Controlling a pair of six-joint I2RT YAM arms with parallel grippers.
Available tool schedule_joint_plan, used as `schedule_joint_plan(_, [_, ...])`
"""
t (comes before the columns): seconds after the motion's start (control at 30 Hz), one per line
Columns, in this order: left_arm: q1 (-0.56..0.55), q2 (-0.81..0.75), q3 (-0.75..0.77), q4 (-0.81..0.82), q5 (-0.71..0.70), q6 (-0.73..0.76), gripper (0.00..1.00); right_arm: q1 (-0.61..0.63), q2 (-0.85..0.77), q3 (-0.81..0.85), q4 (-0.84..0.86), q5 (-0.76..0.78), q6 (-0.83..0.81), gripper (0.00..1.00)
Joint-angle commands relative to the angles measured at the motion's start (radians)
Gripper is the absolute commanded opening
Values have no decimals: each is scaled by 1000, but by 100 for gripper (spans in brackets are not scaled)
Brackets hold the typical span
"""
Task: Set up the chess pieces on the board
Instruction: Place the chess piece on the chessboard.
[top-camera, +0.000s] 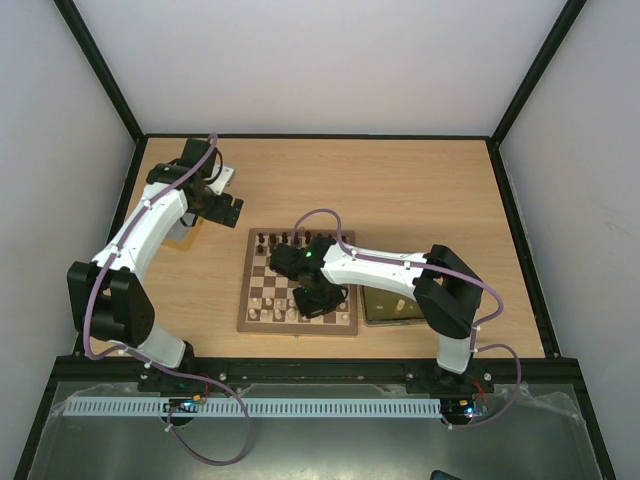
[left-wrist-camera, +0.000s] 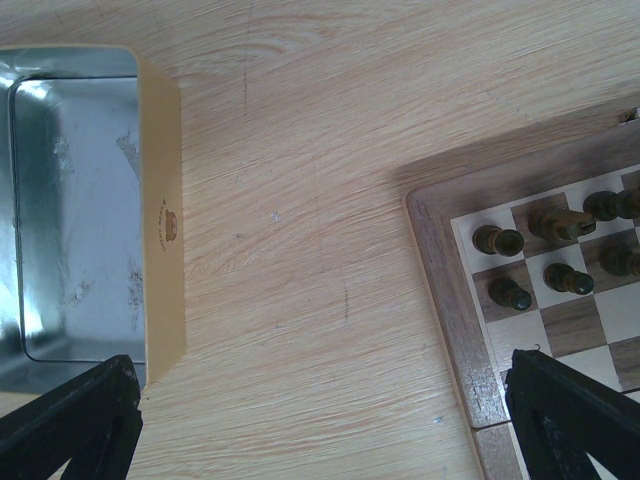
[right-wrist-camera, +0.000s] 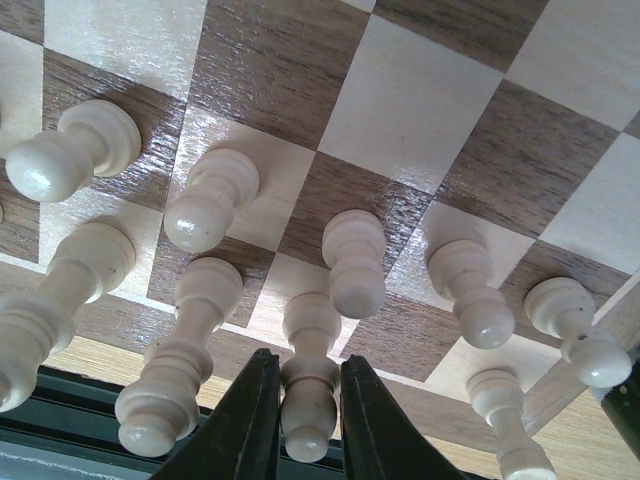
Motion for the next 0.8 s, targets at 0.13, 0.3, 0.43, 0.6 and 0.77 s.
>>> schedule_joint_plan(0.13, [5,-26,0,-11,-1,-7,99,8,-26,2,-16,23,9,16])
schedule_joint_plan(0.3, [5,-27,-1,-11,0,-7,99,8,-28,5,-16,31,11,18])
schedule_joint_plan(0.43, [4,-27,-1,-12,0,-7,99,8,-29,5,-16,35,14,18])
schedule_joint_plan(0.6, [5,-25,-2,-11,0,-6,99,8,-33,12,-19,46,18,18])
schedule_joint_plan(0.77, [5,-25,-1,-11,0,-7,99,8,-40,13,-19,54,24,18])
